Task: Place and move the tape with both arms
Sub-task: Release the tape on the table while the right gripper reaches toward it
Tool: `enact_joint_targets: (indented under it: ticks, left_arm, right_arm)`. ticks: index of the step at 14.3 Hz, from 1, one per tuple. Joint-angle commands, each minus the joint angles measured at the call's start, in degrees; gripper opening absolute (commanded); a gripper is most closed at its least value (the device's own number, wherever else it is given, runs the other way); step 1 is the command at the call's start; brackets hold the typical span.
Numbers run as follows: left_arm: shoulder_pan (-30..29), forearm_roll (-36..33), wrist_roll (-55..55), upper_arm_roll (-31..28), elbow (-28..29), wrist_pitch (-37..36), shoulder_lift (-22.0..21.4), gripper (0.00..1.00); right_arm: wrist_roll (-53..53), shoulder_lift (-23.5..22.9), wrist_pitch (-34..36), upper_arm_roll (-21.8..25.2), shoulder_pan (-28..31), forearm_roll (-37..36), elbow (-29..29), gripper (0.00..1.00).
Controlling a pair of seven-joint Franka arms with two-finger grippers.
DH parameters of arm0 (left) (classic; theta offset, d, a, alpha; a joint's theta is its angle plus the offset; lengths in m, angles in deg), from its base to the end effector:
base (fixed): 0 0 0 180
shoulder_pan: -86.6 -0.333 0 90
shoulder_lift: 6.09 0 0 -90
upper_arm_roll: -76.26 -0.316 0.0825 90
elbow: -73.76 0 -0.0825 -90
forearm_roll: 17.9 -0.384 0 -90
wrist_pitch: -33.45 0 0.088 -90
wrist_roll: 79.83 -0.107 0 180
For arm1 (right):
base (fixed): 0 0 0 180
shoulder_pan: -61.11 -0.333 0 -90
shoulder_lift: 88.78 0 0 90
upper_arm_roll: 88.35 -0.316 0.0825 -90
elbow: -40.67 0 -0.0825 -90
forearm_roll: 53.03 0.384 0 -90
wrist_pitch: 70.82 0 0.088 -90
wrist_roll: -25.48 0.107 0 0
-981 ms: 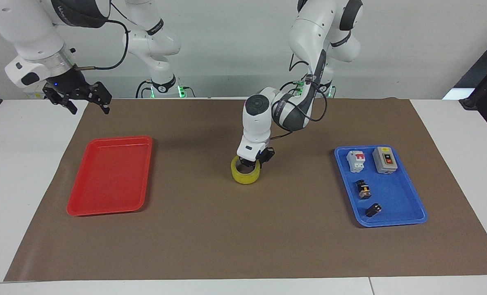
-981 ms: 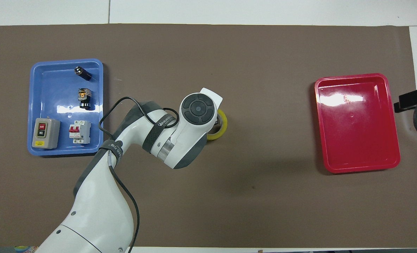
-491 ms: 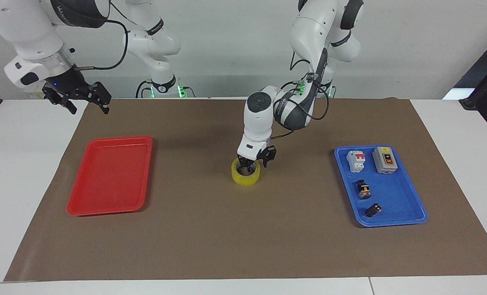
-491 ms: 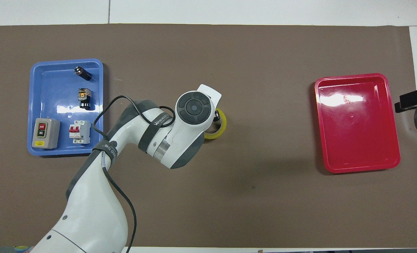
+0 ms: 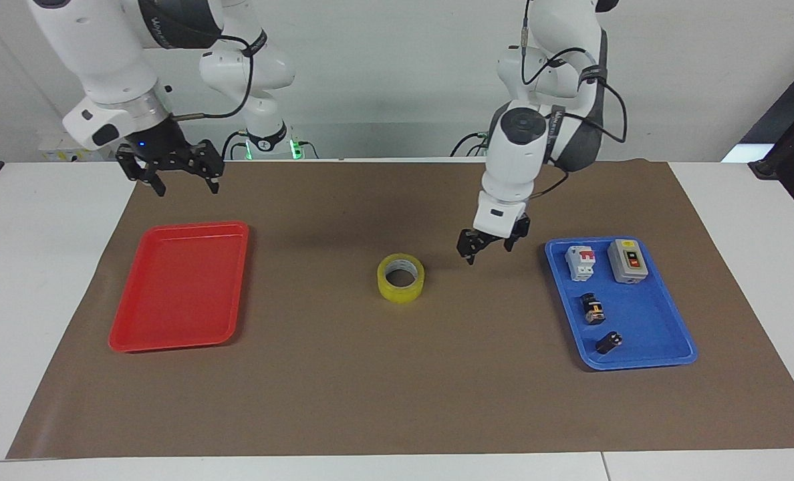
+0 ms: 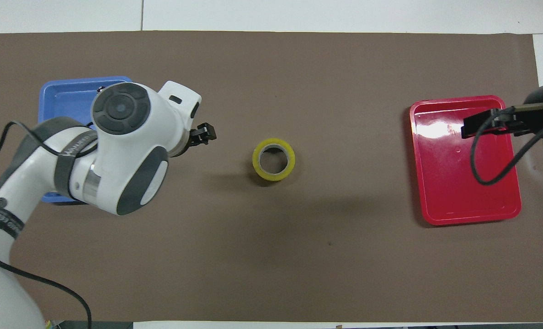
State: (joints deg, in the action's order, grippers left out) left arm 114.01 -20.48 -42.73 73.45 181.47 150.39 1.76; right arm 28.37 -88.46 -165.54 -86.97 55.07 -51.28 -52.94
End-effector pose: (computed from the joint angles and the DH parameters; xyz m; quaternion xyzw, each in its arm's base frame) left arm 0.5439 -0.2473 0.4388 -0.9948 -0.0987 -0.0225 0.0140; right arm 0.5574 0.0484 0.6051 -0.9997 -0.0144 -0.0114 0.0161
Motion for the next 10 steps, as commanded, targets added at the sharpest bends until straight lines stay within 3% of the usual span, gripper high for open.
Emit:
enact_joint_targets:
  ticks: [1, 4, 6, 8, 10]
  left_arm:
    - [-6.47, -0.85, -11.66, 0.62, 2.06, -4.08, -4.76, 1.0]
    - [-11.14, -0.06, -20.55, 0.27, 1.1, -6.28, -7.05, 1.0]
    - [-15.18, 2.66, -24.86, 0.09, -1.7, -8.55, -7.41, 1.0]
    - [-18.69, 3.37, -31.01, 0.09, -6.7, -13.91, -6.97, 1.0]
    - [-21.86, 4.95, -34.97, 0.09, -12.67, -18.3, -5.31, 1.0]
  right_arm:
    - [6.48, -6.53, -6.77, 0.04, -6.5, 1.67, 0.43, 1.0]
    - [17.29, -14.89, -19.85, 0.04, -15.37, 2.38, -0.26, 1.0]
    - [21.44, -19.11, -23.84, 0.04, -18.99, 2.11, 0.17, 1.0]
    - [25.14, -23.59, -28.93, 0.04, -22.86, 1.5, 0.44, 1.0]
    - [25.85, -25.02, -30.96, 0.04, -23.66, 1.23, -1.66, 1.0]
